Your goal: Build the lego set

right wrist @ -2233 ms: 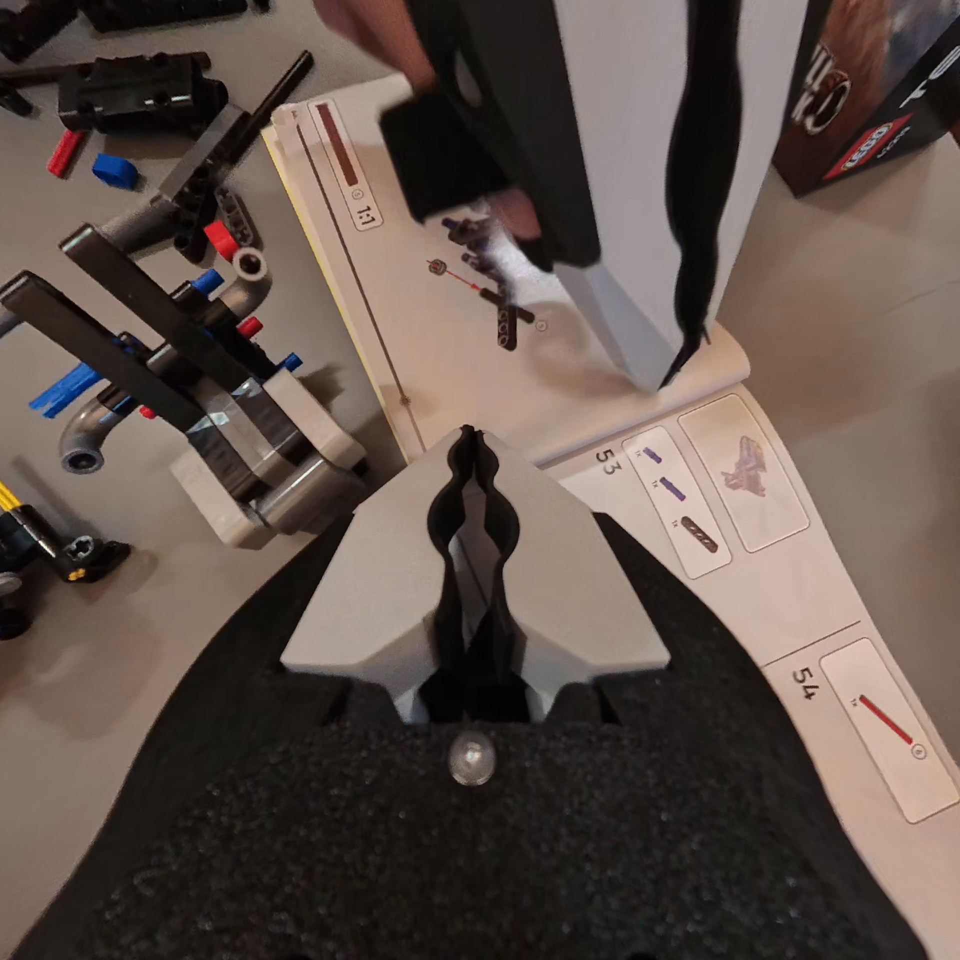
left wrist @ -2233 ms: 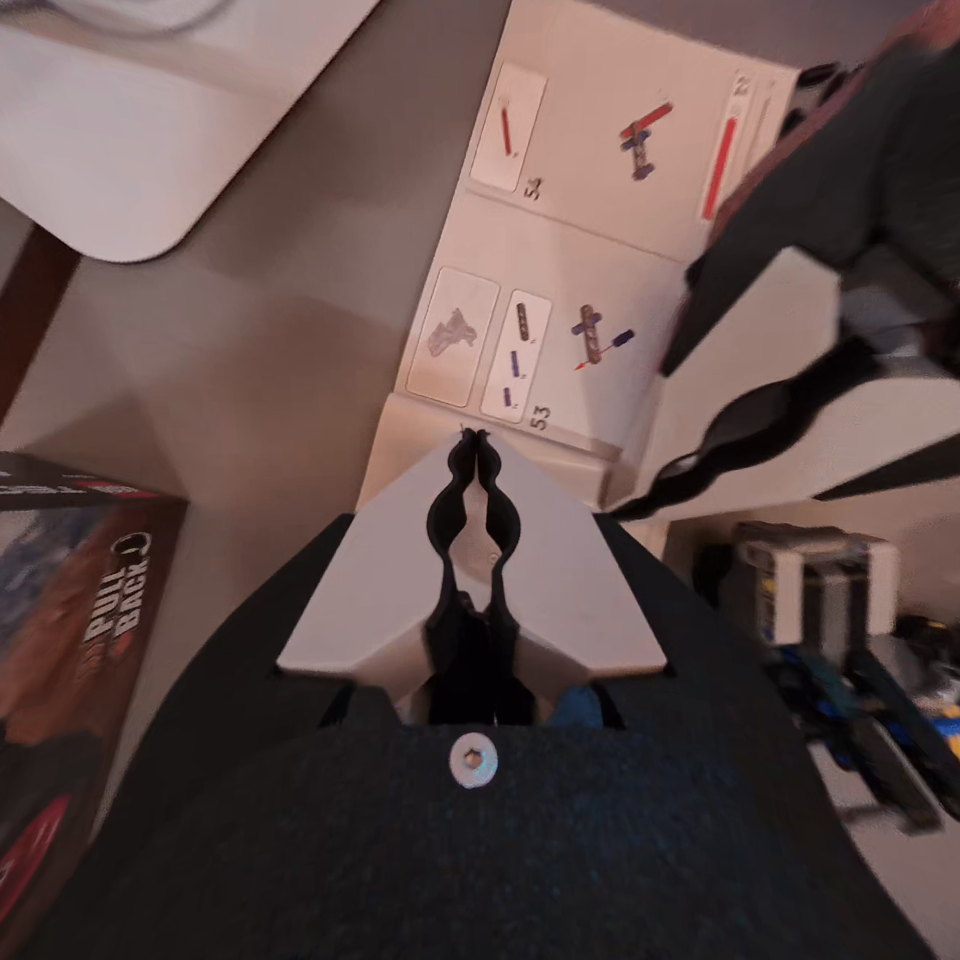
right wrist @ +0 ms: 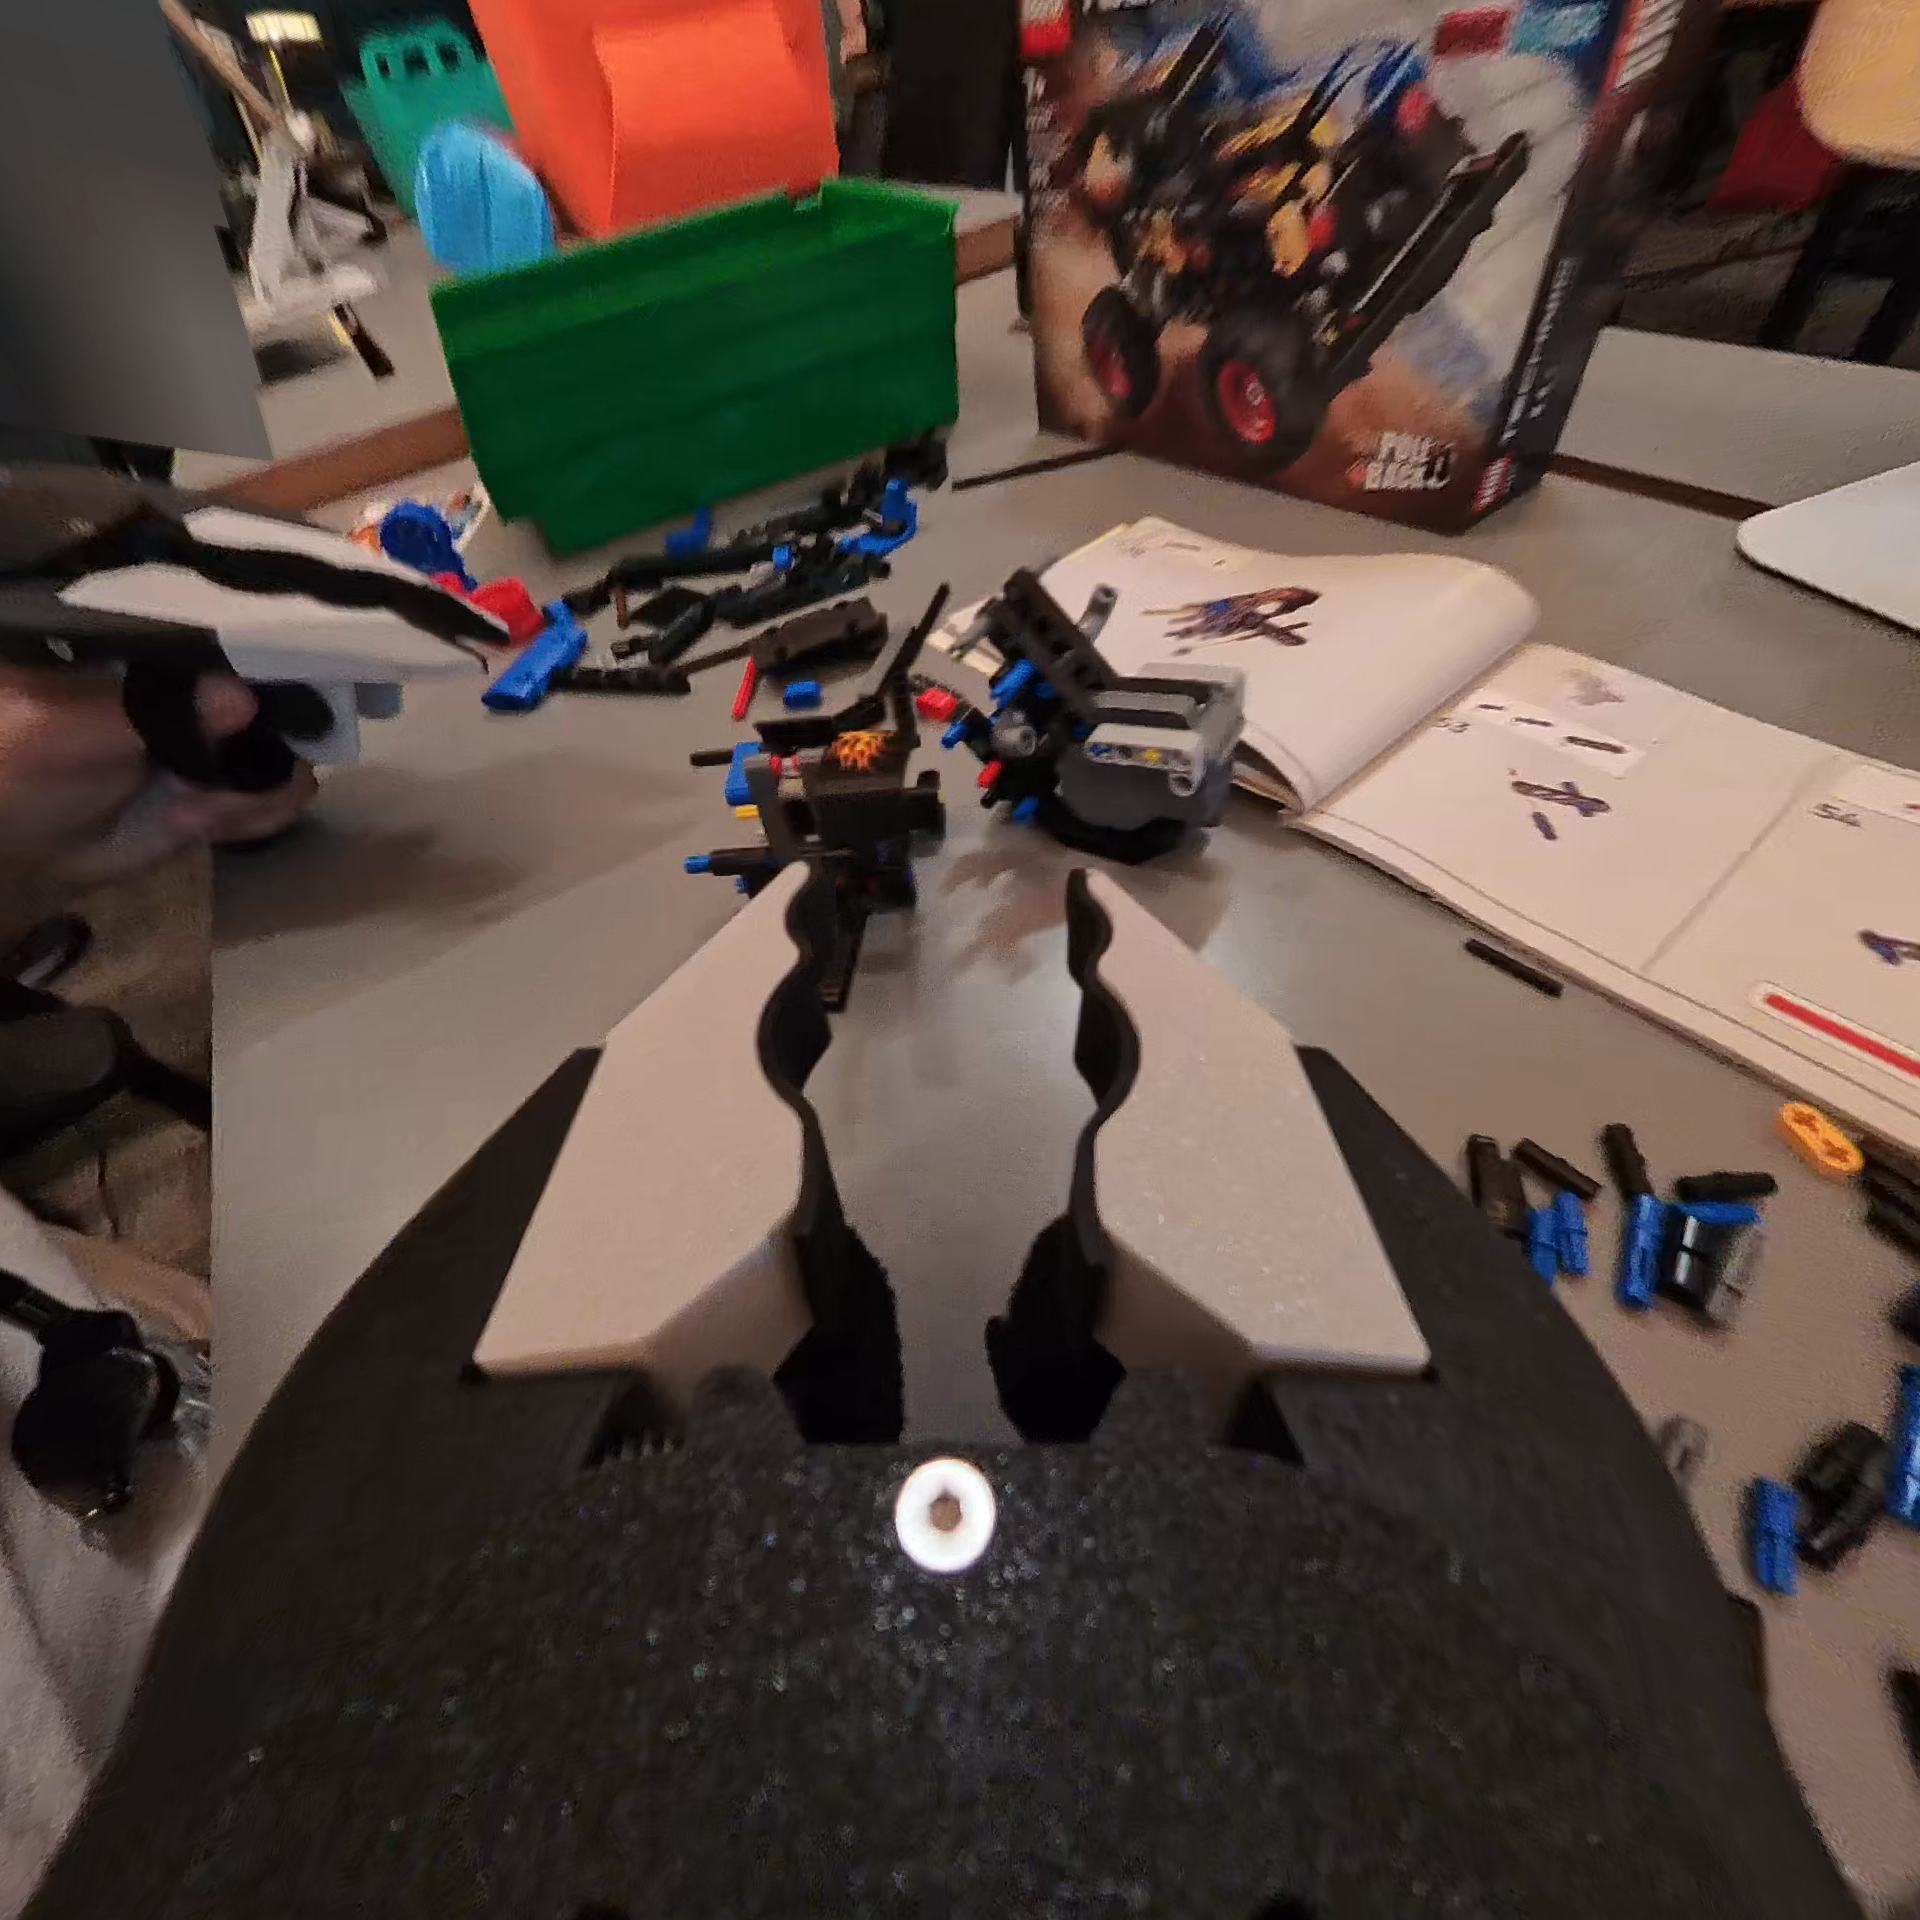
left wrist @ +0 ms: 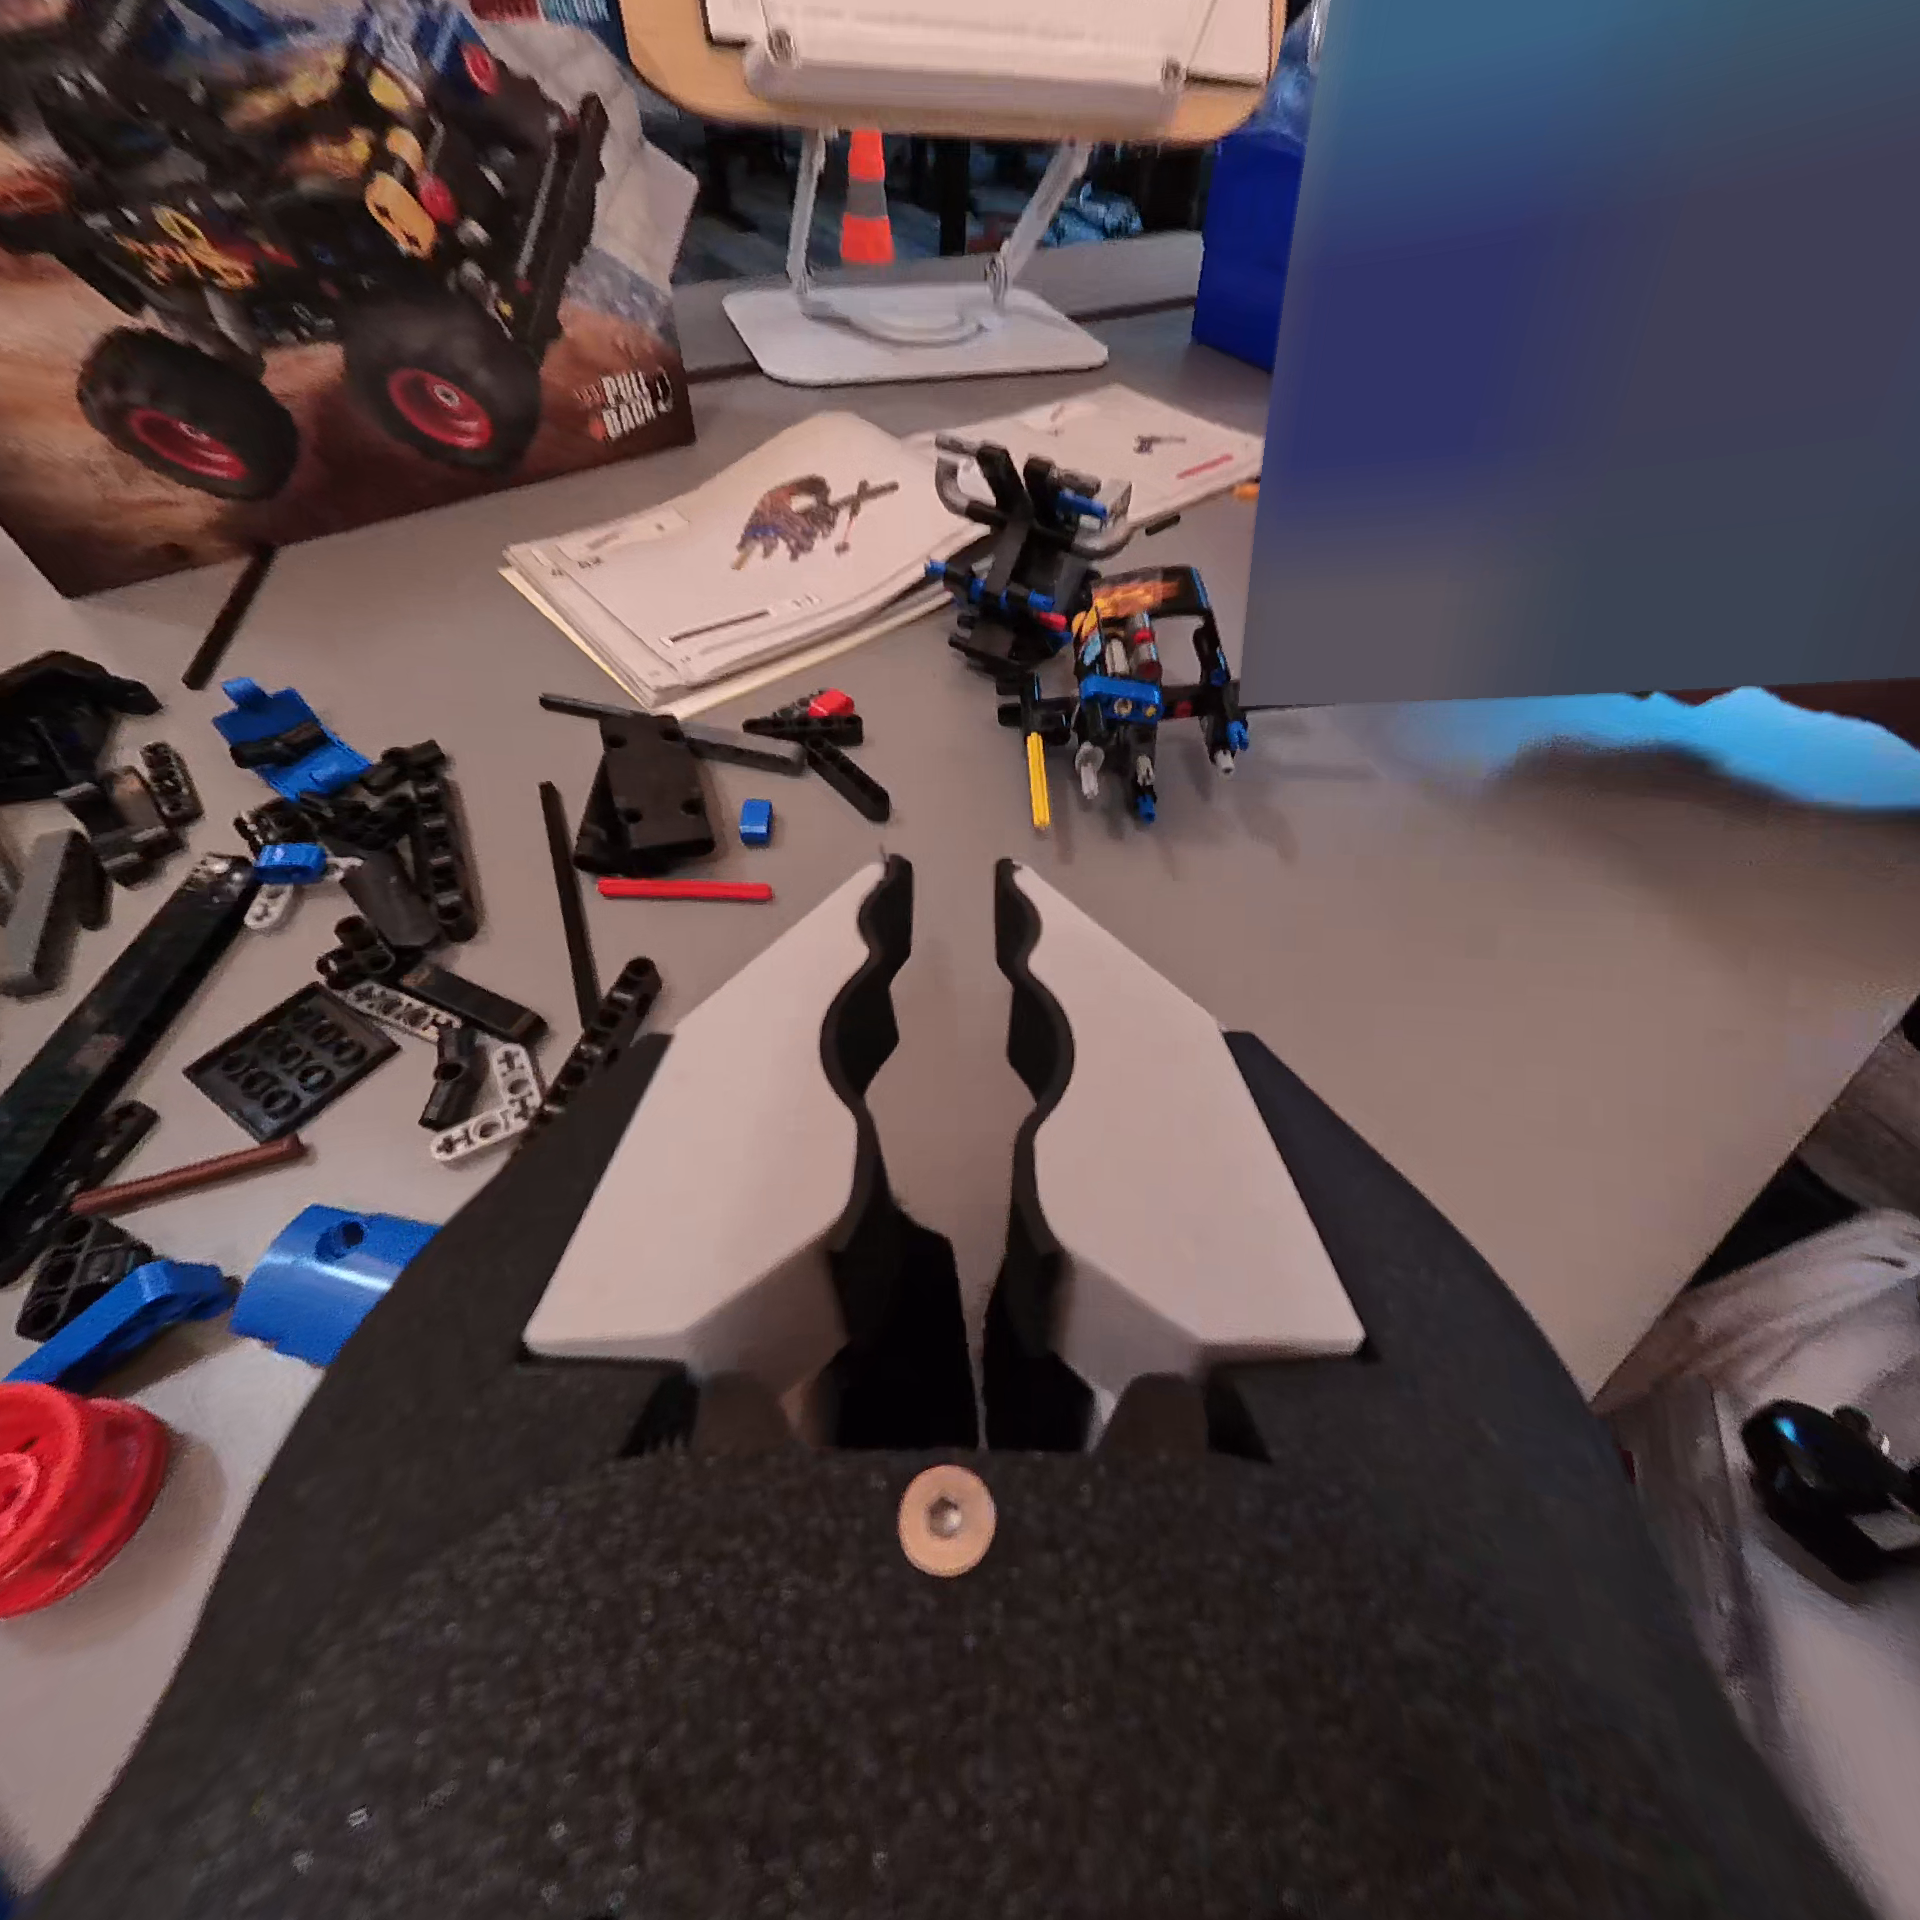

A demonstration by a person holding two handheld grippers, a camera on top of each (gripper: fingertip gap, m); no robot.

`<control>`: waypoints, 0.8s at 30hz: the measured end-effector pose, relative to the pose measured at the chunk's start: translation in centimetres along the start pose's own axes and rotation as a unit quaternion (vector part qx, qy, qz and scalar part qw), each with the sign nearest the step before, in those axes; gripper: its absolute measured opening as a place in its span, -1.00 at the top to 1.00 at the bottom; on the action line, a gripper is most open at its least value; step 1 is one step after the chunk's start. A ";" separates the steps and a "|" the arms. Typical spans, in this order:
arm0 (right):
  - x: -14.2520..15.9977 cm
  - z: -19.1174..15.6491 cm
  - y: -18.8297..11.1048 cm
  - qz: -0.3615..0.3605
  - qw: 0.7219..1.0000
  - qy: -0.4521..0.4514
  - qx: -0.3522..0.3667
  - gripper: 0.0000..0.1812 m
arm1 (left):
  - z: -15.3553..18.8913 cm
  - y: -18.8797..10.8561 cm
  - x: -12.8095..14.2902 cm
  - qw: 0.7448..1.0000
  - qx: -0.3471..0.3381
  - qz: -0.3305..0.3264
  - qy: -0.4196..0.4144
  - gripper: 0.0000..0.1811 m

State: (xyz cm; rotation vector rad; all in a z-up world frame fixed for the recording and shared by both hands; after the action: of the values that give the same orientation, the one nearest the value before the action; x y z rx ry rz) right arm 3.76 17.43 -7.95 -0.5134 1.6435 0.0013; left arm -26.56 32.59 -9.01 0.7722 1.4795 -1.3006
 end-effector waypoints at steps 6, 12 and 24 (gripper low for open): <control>0.2 0.4 -0.6 0.013 1.000 -0.011 0.015 0.59 | -4.1 -2.3 -1.8 0.965 -0.037 -0.162 0.201 0.82; 0.8 -0.4 -0.1 -0.008 1.000 -0.026 0.009 0.63 | -12.2 -0.9 -4.6 0.866 0.002 -0.380 0.325 0.78; 0.3 0.1 -0.8 0.024 0.999 0.031 -0.030 0.65 | -15.4 4.1 -2.8 0.746 0.163 -0.541 0.353 0.87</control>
State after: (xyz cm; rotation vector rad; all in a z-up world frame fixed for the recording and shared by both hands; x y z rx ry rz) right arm 4.08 16.60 -8.03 -0.5248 1.7194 0.0720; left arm -25.95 48.74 -8.66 0.6356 2.5590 -2.3409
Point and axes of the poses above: each gripper's, where its closed fingertips meet, y out along the fingers, x out of its underside, z = x × y across the jaws, the point moved 10 cm from there along -y, back along the fingers, and after that the axes turned 1 degree about -x, right-handed, at the moved point
